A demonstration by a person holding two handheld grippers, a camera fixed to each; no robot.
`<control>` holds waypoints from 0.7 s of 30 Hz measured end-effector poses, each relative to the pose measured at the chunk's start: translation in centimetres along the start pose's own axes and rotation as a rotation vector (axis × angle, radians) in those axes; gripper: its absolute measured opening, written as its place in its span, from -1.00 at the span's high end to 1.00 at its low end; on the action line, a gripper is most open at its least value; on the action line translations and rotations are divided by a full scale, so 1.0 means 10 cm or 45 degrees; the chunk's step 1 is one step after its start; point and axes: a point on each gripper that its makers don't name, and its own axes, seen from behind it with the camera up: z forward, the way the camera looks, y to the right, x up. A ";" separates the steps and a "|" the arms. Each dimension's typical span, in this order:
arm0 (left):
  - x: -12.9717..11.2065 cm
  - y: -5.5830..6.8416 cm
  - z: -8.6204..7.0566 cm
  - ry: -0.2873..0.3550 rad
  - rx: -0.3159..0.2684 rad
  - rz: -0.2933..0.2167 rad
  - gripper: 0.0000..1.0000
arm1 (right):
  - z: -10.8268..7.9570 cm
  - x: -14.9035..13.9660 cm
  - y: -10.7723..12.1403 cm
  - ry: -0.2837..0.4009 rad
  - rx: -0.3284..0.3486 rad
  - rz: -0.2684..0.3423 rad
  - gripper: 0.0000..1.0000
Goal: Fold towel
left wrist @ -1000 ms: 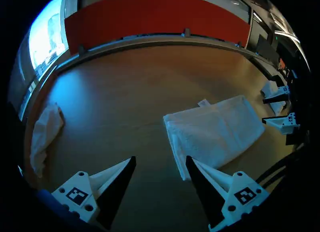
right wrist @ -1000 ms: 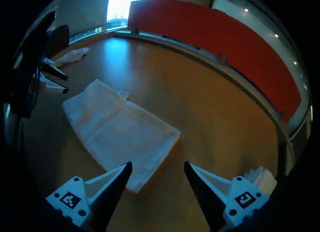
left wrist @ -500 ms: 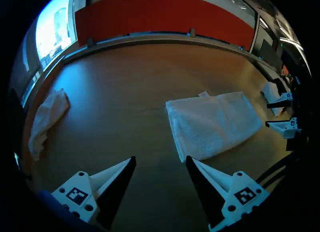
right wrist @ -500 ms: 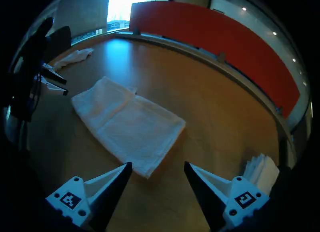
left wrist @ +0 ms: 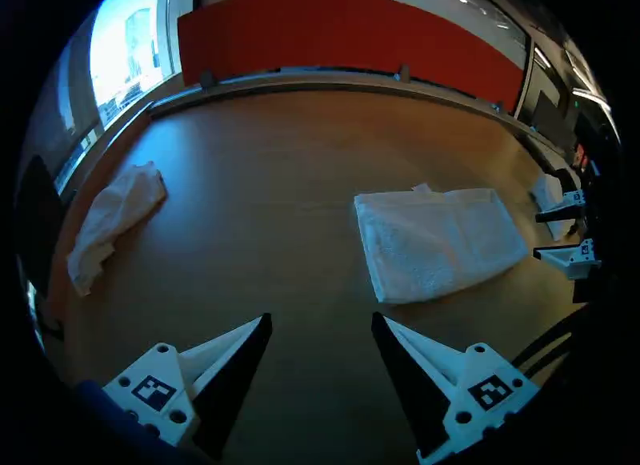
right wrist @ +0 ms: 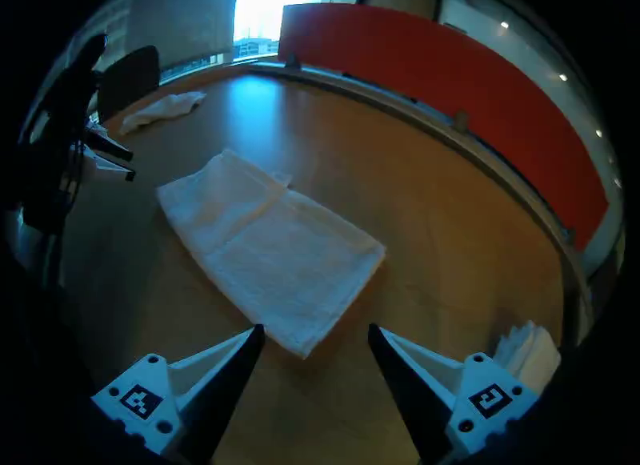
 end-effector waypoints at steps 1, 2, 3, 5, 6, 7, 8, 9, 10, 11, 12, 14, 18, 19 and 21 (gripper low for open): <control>-0.01 -0.02 -0.02 0.001 0.006 -0.008 -0.84 | 0.00 0.01 -0.01 0.001 0.007 -0.006 -1.00; -0.03 -0.03 -0.05 0.002 0.012 -0.015 -0.84 | 0.01 0.02 -0.01 0.002 0.013 -0.013 -1.00; -0.04 -0.05 -0.07 0.004 0.017 -0.025 -0.84 | 0.01 0.02 -0.02 0.001 0.018 -0.019 -1.00; -0.06 -0.07 -0.11 0.007 0.027 -0.042 -0.85 | 0.02 0.03 -0.02 -0.001 0.026 -0.029 -1.00; -0.08 -0.08 -0.13 0.008 0.028 -0.052 -0.85 | 0.03 0.02 -0.03 -0.004 0.031 -0.034 -1.00; -0.09 -0.08 -0.15 0.008 0.029 -0.059 -0.85 | 0.03 0.02 -0.03 -0.007 0.036 -0.037 -0.99; -0.10 -0.08 -0.17 0.009 0.030 -0.067 -0.85 | 0.04 0.01 -0.04 -0.010 0.040 -0.041 -0.98; -0.11 -0.08 -0.18 0.008 0.032 -0.073 -0.85 | 0.05 0.01 -0.05 -0.012 0.048 -0.045 -0.96; -0.12 -0.09 -0.19 0.007 0.033 -0.077 -0.85 | 0.05 0.00 -0.06 -0.015 0.057 -0.048 -0.95; -0.14 -0.09 -0.21 0.007 0.035 -0.081 -0.85 | 0.06 -0.01 -0.07 -0.017 0.065 -0.051 -0.93; -0.15 -0.10 -0.22 0.005 0.038 -0.083 -0.84 | 0.07 -0.03 -0.08 -0.020 0.071 -0.053 -0.90; -0.17 -0.12 -0.24 0.003 0.042 -0.085 -0.84 | 0.08 -0.05 -0.09 -0.027 0.082 -0.058 -0.84; -0.21 -0.15 -0.29 0.002 0.051 -0.088 -0.85 | 0.10 -0.15 -0.11 -0.065 0.109 -0.056 -0.52; -0.22 -0.16 -0.30 0.001 0.053 -0.091 -0.85 | 0.10 -0.18 -0.12 -0.079 0.119 -0.054 -0.43; -0.24 -0.17 -0.32 0.000 0.057 -0.098 -0.85 | 0.12 -0.23 -0.12 -0.102 0.133 -0.049 -0.31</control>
